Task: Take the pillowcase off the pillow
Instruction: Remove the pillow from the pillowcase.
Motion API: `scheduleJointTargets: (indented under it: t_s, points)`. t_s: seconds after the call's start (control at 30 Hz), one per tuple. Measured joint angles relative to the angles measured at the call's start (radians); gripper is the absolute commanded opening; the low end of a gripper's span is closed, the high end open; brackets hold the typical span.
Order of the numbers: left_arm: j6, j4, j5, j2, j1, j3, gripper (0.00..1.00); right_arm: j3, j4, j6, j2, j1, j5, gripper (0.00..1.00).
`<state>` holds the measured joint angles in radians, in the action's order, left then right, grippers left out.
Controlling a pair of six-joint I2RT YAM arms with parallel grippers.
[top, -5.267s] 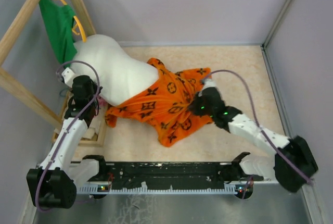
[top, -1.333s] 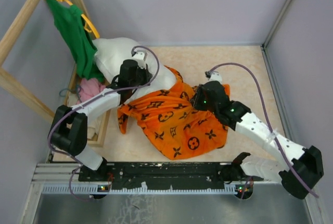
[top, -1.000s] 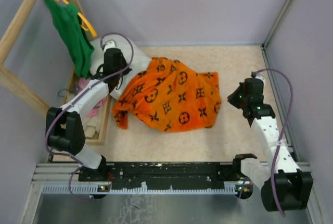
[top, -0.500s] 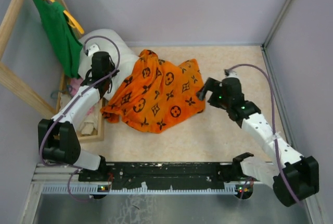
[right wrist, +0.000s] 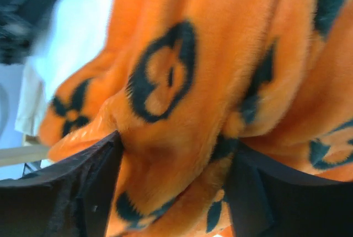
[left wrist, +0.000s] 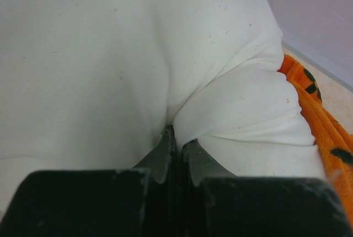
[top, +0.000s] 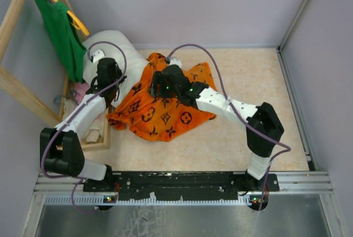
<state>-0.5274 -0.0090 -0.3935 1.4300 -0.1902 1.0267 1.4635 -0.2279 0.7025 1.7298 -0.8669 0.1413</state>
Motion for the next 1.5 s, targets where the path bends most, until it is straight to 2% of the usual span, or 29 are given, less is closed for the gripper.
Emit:
scheduleJointTargets:
  t_s: [0.07,0.1,0.17,0.3,0.4,0.53,0.87,1.5]
  points:
    - [0.000,0.000,0.000,-0.001,0.000,-0.002,0.00,-0.013,-0.011,0.007,0.036,-0.001,0.006,0.11]
    - [0.000,-0.001,0.001,-0.002,-0.001,-0.005,0.00,-0.044,-0.008,0.008,0.032,0.000,0.013,0.00]
    - [0.001,-0.005,0.005,-0.002,-0.008,-0.008,0.00,-0.153,0.026,0.021,-0.019,0.005,0.030,0.00]
    - [0.001,-0.016,0.022,-0.007,-0.016,-0.009,0.00,-0.443,0.064,0.040,-0.258,0.042,0.036,0.00]
    - [-0.006,-0.017,0.055,-0.011,-0.021,-0.009,0.00,-0.634,0.105,0.060,-0.475,0.179,-0.025,0.00]
    - [-0.034,-0.017,0.143,-0.016,-0.051,-0.016,0.00,-0.751,0.104,0.065,-0.640,0.371,-0.119,0.00]
    - [-0.058,-0.015,0.267,-0.032,-0.062,-0.021,0.00,-0.772,0.047,0.086,-0.647,0.719,-0.412,0.00]
    - [-0.056,-0.002,0.314,-0.093,-0.062,-0.050,0.00,-0.654,-0.103,0.249,-0.641,0.869,-0.439,0.00]
